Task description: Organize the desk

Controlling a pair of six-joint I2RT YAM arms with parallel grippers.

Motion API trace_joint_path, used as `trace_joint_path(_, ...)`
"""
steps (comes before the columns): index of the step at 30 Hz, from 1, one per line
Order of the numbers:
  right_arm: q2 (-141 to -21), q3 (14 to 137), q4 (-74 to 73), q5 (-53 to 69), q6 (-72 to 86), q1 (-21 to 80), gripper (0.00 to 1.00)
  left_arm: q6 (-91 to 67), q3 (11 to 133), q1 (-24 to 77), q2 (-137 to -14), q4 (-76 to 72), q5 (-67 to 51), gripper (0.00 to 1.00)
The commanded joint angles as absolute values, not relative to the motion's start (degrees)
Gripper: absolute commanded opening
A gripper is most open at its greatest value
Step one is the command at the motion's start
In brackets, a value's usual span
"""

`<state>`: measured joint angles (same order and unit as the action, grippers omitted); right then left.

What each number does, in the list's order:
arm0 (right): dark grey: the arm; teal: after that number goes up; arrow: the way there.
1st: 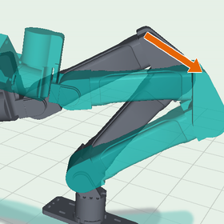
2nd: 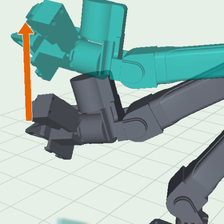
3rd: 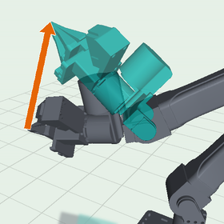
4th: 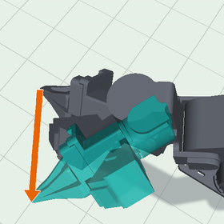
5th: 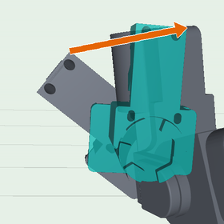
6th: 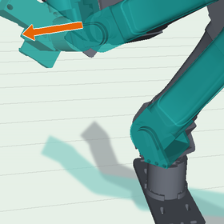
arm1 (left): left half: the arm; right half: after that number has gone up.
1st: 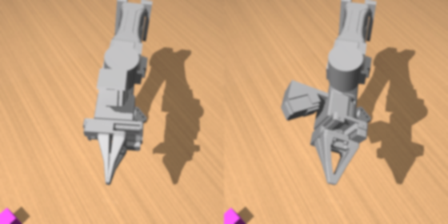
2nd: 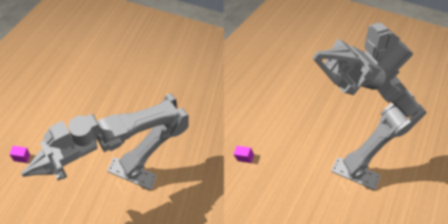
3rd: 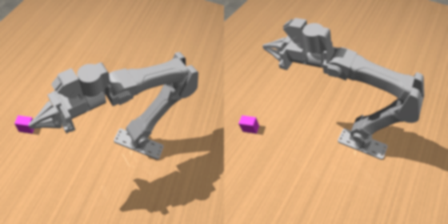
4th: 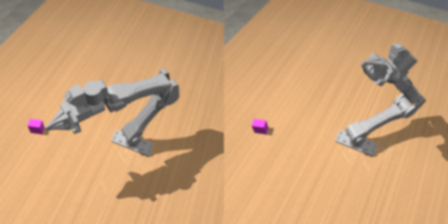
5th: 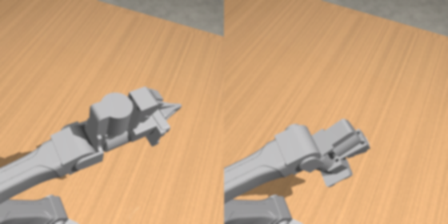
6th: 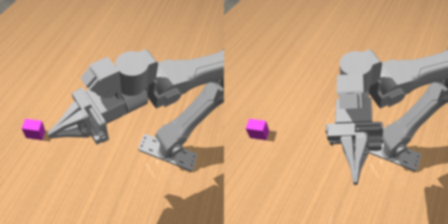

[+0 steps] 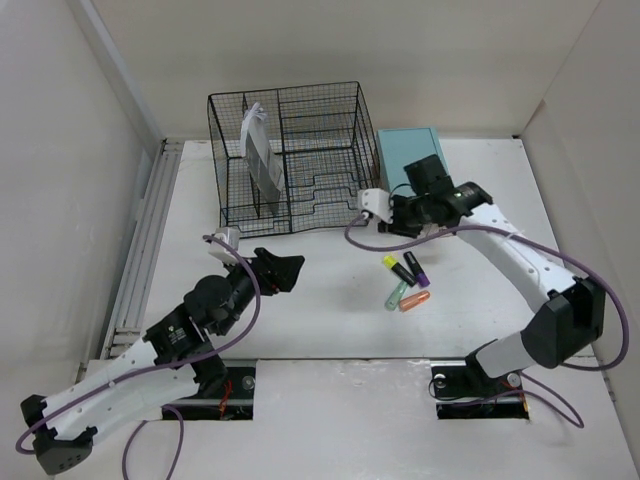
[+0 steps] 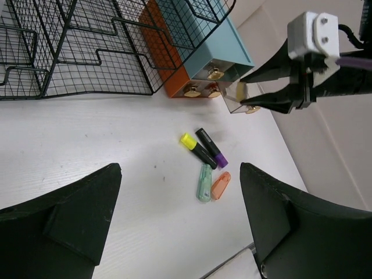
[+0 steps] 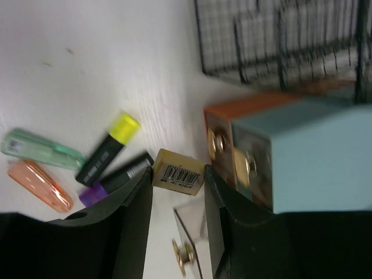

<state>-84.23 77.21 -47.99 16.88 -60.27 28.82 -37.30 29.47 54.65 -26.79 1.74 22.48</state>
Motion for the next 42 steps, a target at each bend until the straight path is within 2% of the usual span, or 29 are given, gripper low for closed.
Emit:
trace_joint_path(1,-81.5,75.6,-43.1,9.2,-54.9,23.8,0.25,-36.5,28.9,54.8,-27.5,-2.8,21.4,0.81)
trace_joint_path(7,-80.9,75.0,-40.3,6.0,-51.3,17.2,0.25,-35.9,28.9,54.8,-29.2,-4.0,20.8,0.81)
trace_joint_path(17,-85.1,74.9,-35.9,0.9,-45.7,13.6,0.26,-35.4,28.9,54.8,-30.4,-4.7,20.8,0.81)
trace_joint_path(20,-85.6,74.9,-35.9,1.4,-45.7,13.1,0.36,-35.4,28.9,54.8,-30.4,-4.7,20.8,0.81)
trace_joint_path(22,-85.6,74.9,-35.9,1.4,-45.1,13.1,0.57,-35.4,28.9,54.8,-30.4,-4.7,20.8,0.81)
trace_joint_path(24,-85.6,74.9,-34.8,1.4,-44.4,13.1,0.71,-35.4,28.9,54.8,-30.4,-4.7,20.8,0.81)
trace_joint_path(26,-84.8,74.9,-34.2,1.4,-43.9,12.5,0.72,-35.4,28.9,54.8,-30.4,-4.7,20.8,0.81)
trace_joint_path(27,-84.2,74.9,-34.2,2.1,-43.9,12.5,0.71,-35.4,28.9,54.8,-30.4,-4.7,20.8,0.81)
trace_joint_path(29,-83.4,75.4,-34.2,4.6,-43.3,11.2,0.62,-35.4,28.9,54.8,-30.4,-4.7,20.8,0.81)
trace_joint_path(31,-82.8,75.4,-34.2,9.4,-42.8,10.4,0.4,-35.4,28.9,54.8,-30.4,-4.7,20.8,0.81)
trace_joint_path(32,-81.7,75.4,-35.0,11.7,-43.3,9.2,0.18,-35.4,28.9,54.8,-30.4,-4.7,20.8,0.81)
trace_joint_path(34,-80.0,74.6,-36.4,16.5,-46.4,8.1,0.04,-35.4,28.3,54.8,-30.4,-4.1,20.8,0.81)
trace_joint_path(35,-79.4,74.1,-37.8,22.4,-48.5,7.2,0.01,-35.4,28.3,54.8,-30.4,-4.1,20.8,0.81)
trace_joint_path(38,-77.0,72.7,-46.3,32.2,-59.6,5.9,0.0,-35.4,27.8,54.8,-29.9,-4.1,20.8,0.81)
trace_joint_path(42,-77.3,72.2,-58.1,34.5,-71.3,5.4,0.0,-35.9,27.3,54.8,-29.9,-5.2,20.8,0.81)
